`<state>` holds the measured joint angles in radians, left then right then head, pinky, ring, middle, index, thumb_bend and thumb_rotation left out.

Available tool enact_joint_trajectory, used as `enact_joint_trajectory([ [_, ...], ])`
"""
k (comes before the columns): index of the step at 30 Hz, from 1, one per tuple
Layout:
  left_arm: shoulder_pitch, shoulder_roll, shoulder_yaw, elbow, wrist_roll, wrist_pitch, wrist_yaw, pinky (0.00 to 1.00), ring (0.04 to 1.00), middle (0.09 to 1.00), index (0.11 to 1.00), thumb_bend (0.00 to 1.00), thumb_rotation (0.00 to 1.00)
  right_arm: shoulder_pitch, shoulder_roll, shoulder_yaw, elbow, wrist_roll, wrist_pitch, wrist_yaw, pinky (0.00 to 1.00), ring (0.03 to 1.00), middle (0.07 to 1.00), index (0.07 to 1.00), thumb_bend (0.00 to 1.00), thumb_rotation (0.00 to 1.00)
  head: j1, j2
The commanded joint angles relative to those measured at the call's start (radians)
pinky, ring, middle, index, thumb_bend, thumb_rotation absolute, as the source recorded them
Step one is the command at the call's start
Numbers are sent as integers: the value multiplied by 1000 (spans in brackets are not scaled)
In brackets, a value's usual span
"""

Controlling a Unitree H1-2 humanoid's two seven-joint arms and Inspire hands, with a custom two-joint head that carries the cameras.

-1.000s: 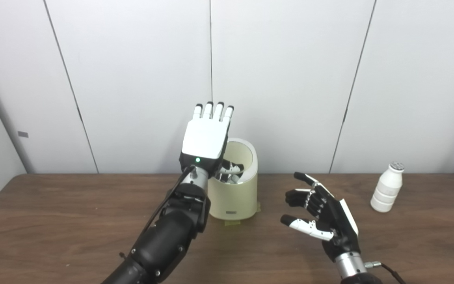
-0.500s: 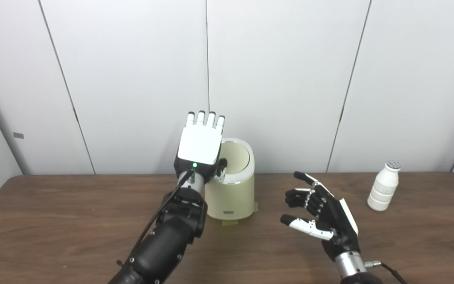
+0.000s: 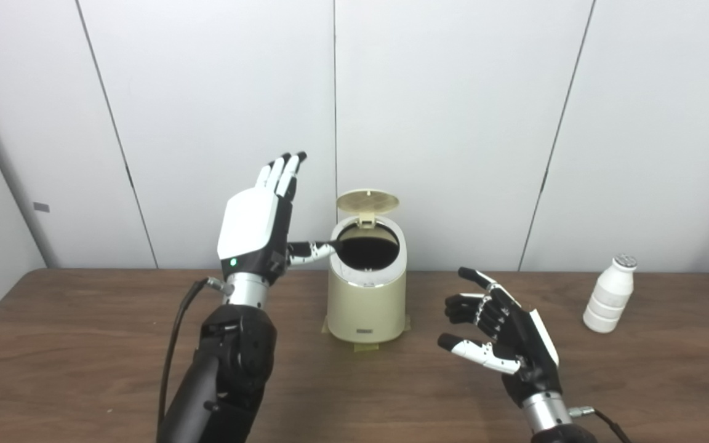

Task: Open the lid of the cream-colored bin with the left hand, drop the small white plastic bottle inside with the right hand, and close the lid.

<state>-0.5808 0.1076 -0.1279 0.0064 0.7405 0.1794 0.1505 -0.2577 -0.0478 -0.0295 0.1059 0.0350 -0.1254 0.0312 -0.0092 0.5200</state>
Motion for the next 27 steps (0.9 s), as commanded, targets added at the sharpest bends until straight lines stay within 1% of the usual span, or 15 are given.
enact_joint_trajectory([
  [1,18,-16,37,-59,-93,-32,14,772,934,981,989,744,134,-36,-4,-8,-35,12,-26,0,619,611,603,786,836,203,-1,2],
  [2,39,-23,55,-75,-132,-39,11,719,889,939,958,740,124,-35,-4,-8,-36,15,-25,2,623,612,601,783,839,200,1,1],
  [5,106,-26,91,-109,-213,-58,6,621,815,863,884,716,61,-31,-5,-10,-45,14,-17,0,598,608,605,784,835,201,1,5],
  [7,152,-23,114,-123,-284,-75,-12,592,779,829,852,699,40,-32,-6,-13,-37,22,-24,3,571,600,607,784,837,199,1,3],
  [10,215,-22,147,-131,-403,-83,-49,605,746,794,816,689,65,-33,-6,-16,-33,22,-31,0,556,595,618,786,831,195,0,-2],
  [13,277,-29,186,-122,-535,-103,-85,637,734,781,801,701,81,-34,-3,-22,-26,30,-48,0,524,592,672,786,820,186,1,-5],
  [14,296,-27,194,-113,-566,-119,-94,648,739,784,806,703,121,-35,-3,-24,-25,34,-53,0,530,594,710,786,828,200,0,-7],
  [16,327,-18,198,-92,-604,-150,-110,653,743,788,813,706,153,-41,-1,-29,-27,34,-52,-5,544,597,742,788,837,219,-11,-9],
  [18,352,-9,197,-66,-629,-185,-124,688,763,803,831,707,217,-53,-2,-33,-36,25,-43,-14,622,601,773,791,844,231,-21,-11],
  [20,364,-5,195,-46,-644,-209,-131,700,769,807,835,730,258,-67,-10,-39,-33,32,-41,-10,662,601,783,787,864,239,-53,-18],
  [21,368,-4,195,-39,-653,-216,-136,709,774,811,839,733,268,-79,-19,-42,-28,29,-45,-9,671,603,787,787,865,233,-53,-18],
  [23,371,-3,196,-32,-671,-219,-142,719,787,817,845,736,276,-100,-38,-48,-27,18,-38,-11,644,617,792,786,875,259,-103,-29],
  [24,369,-3,197,-30,-681,-220,-145,718,788,818,844,738,274,-110,-49,-52,-37,6,-25,-17,615,631,794,789,881,270,-103,-29],
  [26,367,2,200,-24,-696,-229,-151,685,788,822,845,739,267,-127,-75,-56,-61,-23,-1,-24,596,646,794,791,889,291,-159,-38],
  [27,366,5,203,-22,-702,-231,-153,679,790,826,850,734,264,-136,-93,-59,-81,-37,19,-24,593,646,797,796,871,280,-173,-42],
])
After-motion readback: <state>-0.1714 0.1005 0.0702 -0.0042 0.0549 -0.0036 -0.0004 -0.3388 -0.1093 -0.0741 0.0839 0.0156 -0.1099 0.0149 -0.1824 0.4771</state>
